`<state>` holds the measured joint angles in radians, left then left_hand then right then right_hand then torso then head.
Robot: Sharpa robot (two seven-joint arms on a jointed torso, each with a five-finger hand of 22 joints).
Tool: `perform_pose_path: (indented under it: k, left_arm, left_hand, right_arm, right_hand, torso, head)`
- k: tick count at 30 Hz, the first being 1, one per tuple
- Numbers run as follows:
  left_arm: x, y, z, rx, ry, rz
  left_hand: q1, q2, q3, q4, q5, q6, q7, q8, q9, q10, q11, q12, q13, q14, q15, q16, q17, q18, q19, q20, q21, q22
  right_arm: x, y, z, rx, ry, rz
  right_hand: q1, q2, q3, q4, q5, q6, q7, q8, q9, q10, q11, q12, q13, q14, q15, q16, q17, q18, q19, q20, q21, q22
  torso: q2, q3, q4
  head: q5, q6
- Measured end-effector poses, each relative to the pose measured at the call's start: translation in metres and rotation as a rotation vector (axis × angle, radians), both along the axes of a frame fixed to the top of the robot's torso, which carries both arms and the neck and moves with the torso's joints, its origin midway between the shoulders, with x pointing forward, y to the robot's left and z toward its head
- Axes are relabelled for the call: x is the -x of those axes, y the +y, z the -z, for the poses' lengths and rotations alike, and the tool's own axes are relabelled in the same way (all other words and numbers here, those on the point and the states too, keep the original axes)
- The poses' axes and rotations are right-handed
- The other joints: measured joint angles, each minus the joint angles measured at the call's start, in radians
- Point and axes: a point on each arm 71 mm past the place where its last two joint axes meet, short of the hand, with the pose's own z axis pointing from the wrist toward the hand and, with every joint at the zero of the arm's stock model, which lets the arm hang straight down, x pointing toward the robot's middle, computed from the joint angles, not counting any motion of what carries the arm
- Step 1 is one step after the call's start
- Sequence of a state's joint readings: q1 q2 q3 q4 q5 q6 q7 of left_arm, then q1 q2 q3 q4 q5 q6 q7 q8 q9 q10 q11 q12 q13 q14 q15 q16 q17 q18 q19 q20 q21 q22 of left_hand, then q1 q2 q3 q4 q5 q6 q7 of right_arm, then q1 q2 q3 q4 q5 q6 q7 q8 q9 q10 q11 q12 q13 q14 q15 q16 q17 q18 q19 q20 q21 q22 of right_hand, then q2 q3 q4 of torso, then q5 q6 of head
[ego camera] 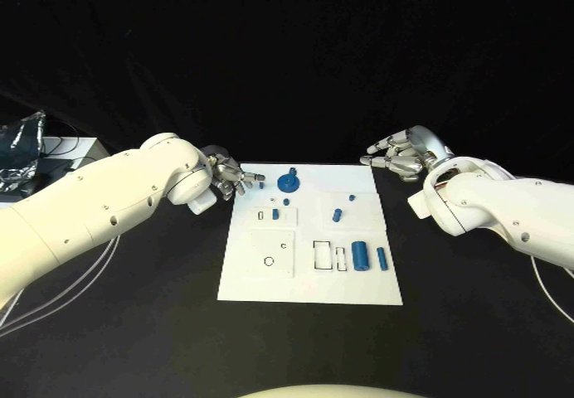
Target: Assemble the parts on the task board
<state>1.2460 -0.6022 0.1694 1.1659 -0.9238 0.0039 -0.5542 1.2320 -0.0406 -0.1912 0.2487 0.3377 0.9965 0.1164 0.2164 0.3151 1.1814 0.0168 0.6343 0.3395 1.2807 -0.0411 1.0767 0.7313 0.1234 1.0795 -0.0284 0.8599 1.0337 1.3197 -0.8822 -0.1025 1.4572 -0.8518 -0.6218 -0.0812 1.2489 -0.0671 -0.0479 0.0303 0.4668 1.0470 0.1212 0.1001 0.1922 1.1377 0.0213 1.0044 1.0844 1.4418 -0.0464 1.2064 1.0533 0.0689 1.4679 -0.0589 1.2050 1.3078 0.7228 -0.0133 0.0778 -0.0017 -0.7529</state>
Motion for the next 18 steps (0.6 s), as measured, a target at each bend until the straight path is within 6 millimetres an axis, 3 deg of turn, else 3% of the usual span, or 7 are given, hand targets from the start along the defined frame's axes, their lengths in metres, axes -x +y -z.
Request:
perform_pose_path:
  k: [9, 12, 16, 18]
  left_arm:
    - [-0.017, 0.003, -0.005, -0.027, -0.033, -0.040]
    - [-0.024, 0.001, -0.008, -0.048, -0.047, -0.048]
    - [-0.032, 0.001, -0.012, -0.077, -0.064, -0.066]
    - [-0.034, 0.002, -0.013, -0.089, -0.070, -0.072]
  left_hand:
    - [-0.009, -0.009, 0.011, 0.011, 0.000, -0.014, -0.007, 0.085, -0.049, 0.000, 0.000, 0.026, -0.016, 0.002, -0.002, 0.031, -0.004, 0.000, 0.033, 0.001, 0.042, 0.056]
    - [-0.013, -0.014, 0.014, 0.022, 0.000, -0.016, -0.009, 0.098, -0.051, 0.000, 0.000, 0.031, -0.016, 0.002, -0.002, 0.036, -0.002, 0.000, 0.036, 0.000, 0.051, 0.069]
    - [-0.028, -0.042, 0.028, 0.036, 0.000, -0.018, -0.011, 0.109, -0.059, 0.000, 0.000, 0.035, -0.016, 0.002, -0.002, 0.042, -0.001, 0.000, 0.044, 0.003, 0.058, 0.082]
    - [-0.029, -0.042, 0.029, 0.037, 0.000, -0.018, -0.011, 0.113, -0.059, 0.000, 0.000, 0.036, -0.016, 0.003, -0.003, 0.042, -0.001, 0.000, 0.045, 0.002, 0.058, 0.085]
  right_arm:
    - [0.000, 0.000, 0.000, -0.007, -0.002, 0.003]
    - [0.000, 0.000, -0.001, -0.008, -0.003, 0.003]
    - [0.000, 0.001, -0.001, -0.011, -0.004, 0.000]
    - [0.001, 0.001, -0.002, -0.011, -0.005, -0.001]
  right_hand:
    - [0.000, 0.000, 0.000, 0.000, 0.000, 0.000, 0.000, 0.000, -0.002, 0.000, 0.000, -0.006, -0.003, 0.000, 0.000, 0.000, -0.002, 0.000, 0.000, 0.000, 0.000, 0.000]
    - [0.000, 0.000, 0.000, 0.000, 0.000, 0.000, 0.000, 0.000, -0.002, 0.000, 0.000, -0.006, -0.004, 0.000, 0.000, 0.000, -0.002, 0.000, 0.000, 0.000, 0.000, 0.000]
    - [0.000, 0.000, 0.000, 0.000, 0.006, 0.000, 0.000, 0.000, -0.002, 0.000, 0.000, -0.006, -0.004, 0.000, 0.000, 0.000, -0.002, 0.000, 0.000, 0.000, 0.000, 0.000]
    - [0.000, 0.000, 0.000, 0.000, 0.006, 0.000, 0.000, 0.000, -0.002, 0.000, 0.000, -0.006, -0.004, 0.000, 0.000, 0.000, -0.002, 0.000, 0.000, 0.000, 0.000, 0.000]
  torso:
    - [0.009, -0.0017, -0.0031]
    - [0.015, -0.0024, -0.0052]
    - [0.023, -0.0028, -0.0076]
    - [0.028, -0.0036, -0.0090]
  head:
    - [0.002, 0.022]
    - [0.003, 0.029]
    - [0.004, 0.037]
    - [0.003, 0.042]
